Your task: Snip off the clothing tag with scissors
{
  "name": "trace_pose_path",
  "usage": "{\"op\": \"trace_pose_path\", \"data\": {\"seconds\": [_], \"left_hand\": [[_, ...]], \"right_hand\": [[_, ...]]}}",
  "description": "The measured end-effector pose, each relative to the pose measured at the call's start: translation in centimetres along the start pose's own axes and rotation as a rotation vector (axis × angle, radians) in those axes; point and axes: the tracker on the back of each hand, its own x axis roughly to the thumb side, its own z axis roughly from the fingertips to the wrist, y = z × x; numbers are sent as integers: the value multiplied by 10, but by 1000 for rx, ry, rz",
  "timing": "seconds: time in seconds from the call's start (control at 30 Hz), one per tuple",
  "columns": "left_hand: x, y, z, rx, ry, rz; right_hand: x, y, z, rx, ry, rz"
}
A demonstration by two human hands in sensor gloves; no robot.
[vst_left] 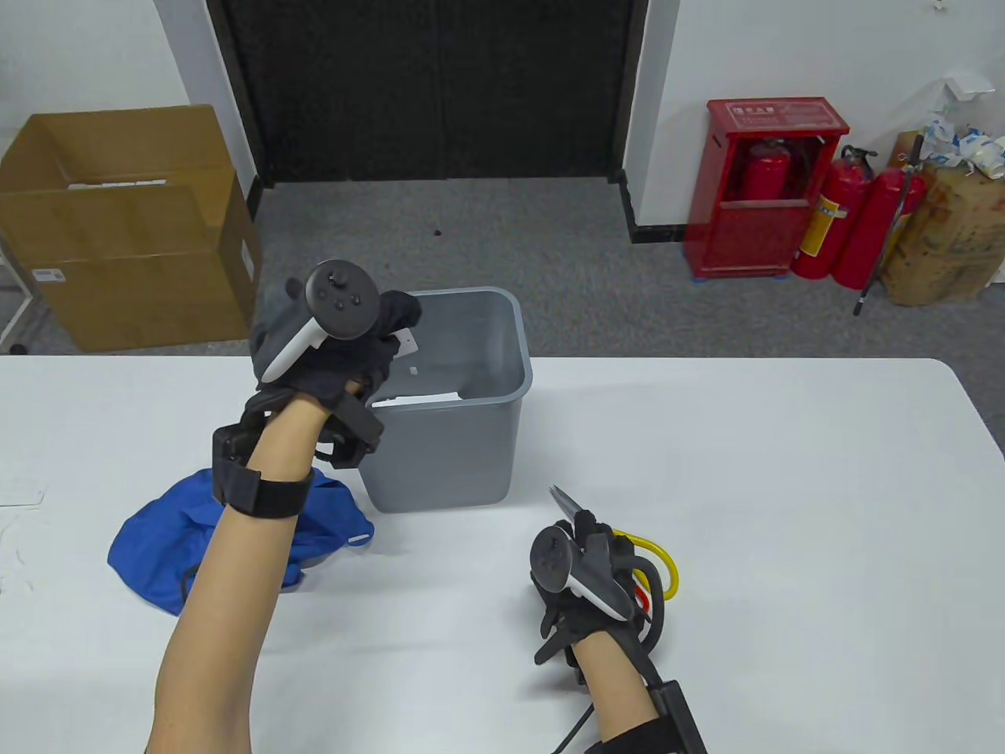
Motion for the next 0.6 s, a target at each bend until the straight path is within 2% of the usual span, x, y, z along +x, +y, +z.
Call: {"op": "trace_pose_path", "data": {"seconds": [0.17,0.23,0.37,0.5,0.6], "left_hand": [[3,-21,-11,-51,21,-97],[3,-24,-12,-70,25,-93],[6,-21,-6,-34,15,-122],[7,-10,20,55,-23,-164],[0,-3,55,148,-64,-237]], "right_hand": [[-10,0,0,5,29,-8],[-12,0,0,9,35,-9],[-12,0,0,8,37,-7],[-9,-1,-2,7,21,5],[-5,-3,-2,-4,-4,3]]}}
